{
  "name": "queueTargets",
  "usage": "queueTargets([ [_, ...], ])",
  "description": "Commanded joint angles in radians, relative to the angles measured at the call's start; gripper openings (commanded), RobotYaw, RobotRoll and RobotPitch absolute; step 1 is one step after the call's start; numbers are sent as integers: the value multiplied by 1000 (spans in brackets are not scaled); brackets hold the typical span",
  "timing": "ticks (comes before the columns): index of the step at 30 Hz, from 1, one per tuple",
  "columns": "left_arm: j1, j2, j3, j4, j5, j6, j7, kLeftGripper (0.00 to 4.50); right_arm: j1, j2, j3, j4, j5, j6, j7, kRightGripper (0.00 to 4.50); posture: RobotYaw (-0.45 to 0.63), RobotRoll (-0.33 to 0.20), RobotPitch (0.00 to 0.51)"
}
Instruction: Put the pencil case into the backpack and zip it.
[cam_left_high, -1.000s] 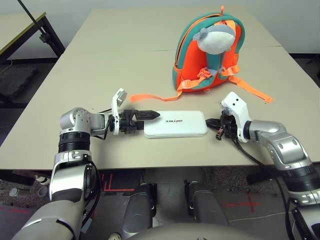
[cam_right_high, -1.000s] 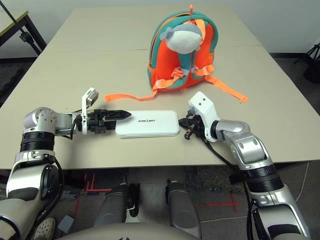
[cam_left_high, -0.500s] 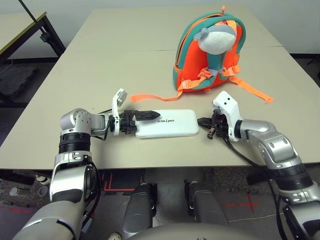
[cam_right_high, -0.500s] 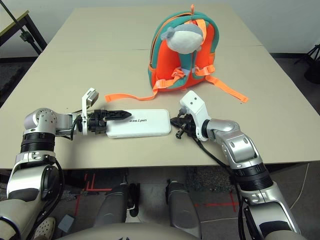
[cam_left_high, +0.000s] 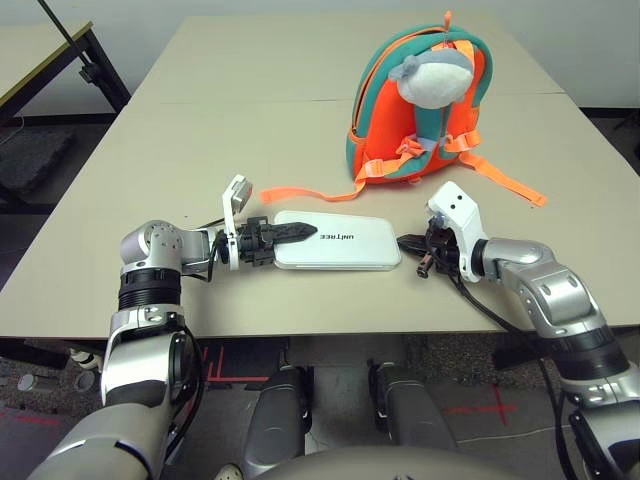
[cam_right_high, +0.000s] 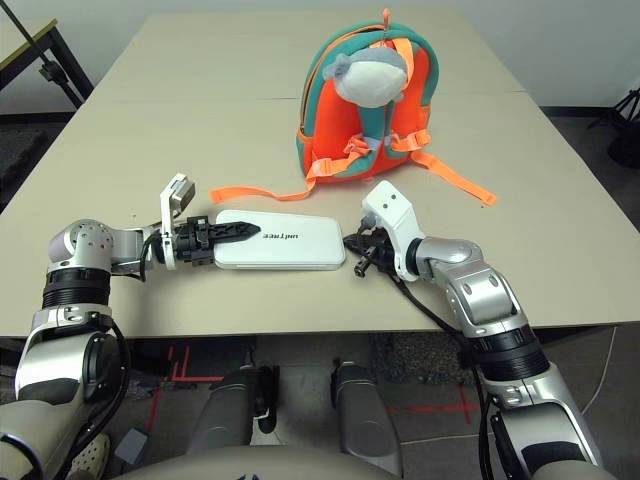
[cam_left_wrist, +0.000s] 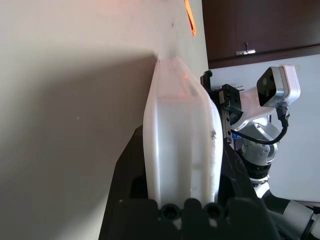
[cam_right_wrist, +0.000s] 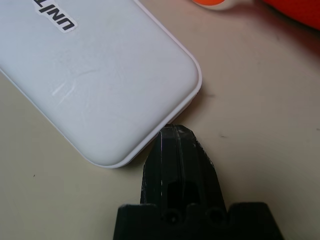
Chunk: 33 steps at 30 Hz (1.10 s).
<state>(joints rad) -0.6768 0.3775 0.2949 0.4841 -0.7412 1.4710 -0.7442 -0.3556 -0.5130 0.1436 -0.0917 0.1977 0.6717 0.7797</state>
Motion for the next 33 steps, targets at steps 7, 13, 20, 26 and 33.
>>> queueTargets([
  [7,-128,-7,86,-146,-72,-4,40,1219,-24,-11,2,27,-8,-31,-1,2862,-172,0,128],
  [13,-213,12,126,-230,-128,54,57,1219,-38,-28,-25,54,-5,-35,-4,4500,-169,0,128],
  [20,-300,49,159,-274,-179,81,55,1219,-50,-66,-71,82,7,-33,4,4500,-171,0,130],
  [26,-418,100,232,-253,-239,59,48,1219,-67,-79,-115,114,12,-19,-25,4500,-173,0,130],
  [33,-526,169,312,-208,-275,-32,53,1219,-89,-51,-164,136,33,12,-83,4500,-172,0,130],
])
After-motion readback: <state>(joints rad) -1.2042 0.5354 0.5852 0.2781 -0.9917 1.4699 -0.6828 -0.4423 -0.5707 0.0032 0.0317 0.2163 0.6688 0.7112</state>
